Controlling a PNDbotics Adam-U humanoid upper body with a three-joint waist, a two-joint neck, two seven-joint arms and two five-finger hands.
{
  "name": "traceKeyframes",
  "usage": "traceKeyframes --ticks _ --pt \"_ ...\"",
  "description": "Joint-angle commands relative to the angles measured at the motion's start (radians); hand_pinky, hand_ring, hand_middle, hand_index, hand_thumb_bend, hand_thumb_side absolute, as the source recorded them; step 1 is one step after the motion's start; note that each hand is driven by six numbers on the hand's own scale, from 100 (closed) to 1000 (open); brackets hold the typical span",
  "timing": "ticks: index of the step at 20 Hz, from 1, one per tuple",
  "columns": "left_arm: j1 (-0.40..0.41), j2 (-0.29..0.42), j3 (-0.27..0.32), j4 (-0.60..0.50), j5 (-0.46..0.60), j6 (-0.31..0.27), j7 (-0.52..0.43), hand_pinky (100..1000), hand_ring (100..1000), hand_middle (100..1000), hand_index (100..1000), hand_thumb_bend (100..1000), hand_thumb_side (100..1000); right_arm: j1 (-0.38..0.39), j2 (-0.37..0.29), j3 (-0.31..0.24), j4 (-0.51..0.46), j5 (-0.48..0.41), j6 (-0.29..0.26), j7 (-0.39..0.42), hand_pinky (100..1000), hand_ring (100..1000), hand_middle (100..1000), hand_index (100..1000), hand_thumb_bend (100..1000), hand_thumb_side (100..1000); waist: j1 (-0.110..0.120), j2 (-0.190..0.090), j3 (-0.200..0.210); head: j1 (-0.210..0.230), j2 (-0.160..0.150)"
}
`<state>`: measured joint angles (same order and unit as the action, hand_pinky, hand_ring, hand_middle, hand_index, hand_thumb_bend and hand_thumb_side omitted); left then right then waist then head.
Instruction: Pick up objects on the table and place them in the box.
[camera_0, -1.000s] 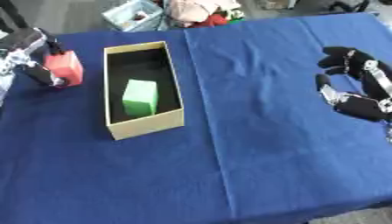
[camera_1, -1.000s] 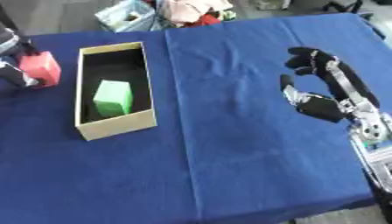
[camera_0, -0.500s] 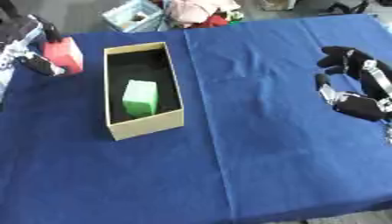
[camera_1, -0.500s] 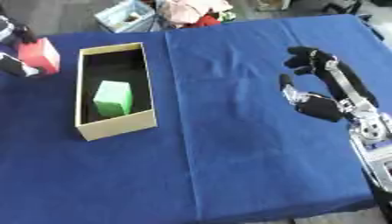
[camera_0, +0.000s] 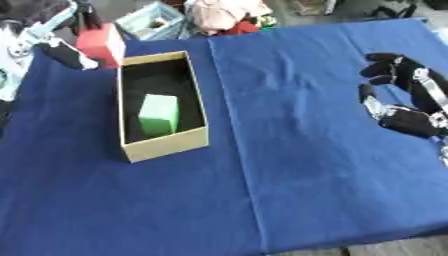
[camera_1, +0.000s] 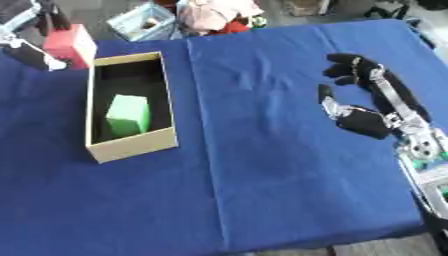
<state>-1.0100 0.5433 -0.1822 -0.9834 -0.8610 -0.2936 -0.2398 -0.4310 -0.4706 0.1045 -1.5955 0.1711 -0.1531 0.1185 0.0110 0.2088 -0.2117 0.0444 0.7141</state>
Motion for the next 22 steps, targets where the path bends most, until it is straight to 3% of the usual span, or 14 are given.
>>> traceKeyframes --ticks 1,2,12,14,18,22 --pt "-0.031 -0.014 -0.020 -0.028 0.000 -0.016 -0.022 576 461 464 587 490 100 -0.015 -0.014 -0.009 -0.008 -0.003 -0.003 0.003 759 779 676 877 129 289 -0.002 -0.020 -0.003 0.005 -0.005" --pt "-0.031 -0.024 -0.028 -0.026 -0.004 -0.023 -0.028 576 462 464 588 456 100 -0.015 -0.014 -0.009 -0.007 -0.003 -0.003 0.003 759 779 676 877 131 291 -0.001 -0.020 -0.005 0.006 -0.005" --pt "-0.011 -0.071 -0.046 0.025 -0.060 -0.056 -0.063 587 484 492 621 477 100 -0.014 -0.012 -0.009 -0.007 -0.007 -0.004 0.004 758 779 675 877 124 293 -0.001 -0.017 -0.012 0.002 -0.006" --pt "-0.007 -0.071 -0.045 0.031 -0.074 -0.057 -0.066 595 499 514 651 507 100 -0.014 -0.012 -0.009 -0.006 -0.007 -0.004 0.004 758 779 675 877 123 293 -0.001 -0.017 -0.012 0.000 -0.006" --pt "-0.004 -0.070 -0.042 0.037 -0.084 -0.062 -0.097 643 571 606 758 658 100 -0.013 -0.012 -0.009 -0.005 -0.007 -0.005 0.004 758 779 675 877 120 294 -0.001 -0.016 -0.010 -0.003 -0.007" --pt "-0.006 -0.058 -0.033 0.016 -0.067 -0.061 -0.125 710 662 721 839 780 171 -0.012 -0.012 -0.010 -0.004 -0.007 -0.005 0.005 758 779 675 876 118 294 -0.003 -0.016 -0.006 -0.005 -0.008"
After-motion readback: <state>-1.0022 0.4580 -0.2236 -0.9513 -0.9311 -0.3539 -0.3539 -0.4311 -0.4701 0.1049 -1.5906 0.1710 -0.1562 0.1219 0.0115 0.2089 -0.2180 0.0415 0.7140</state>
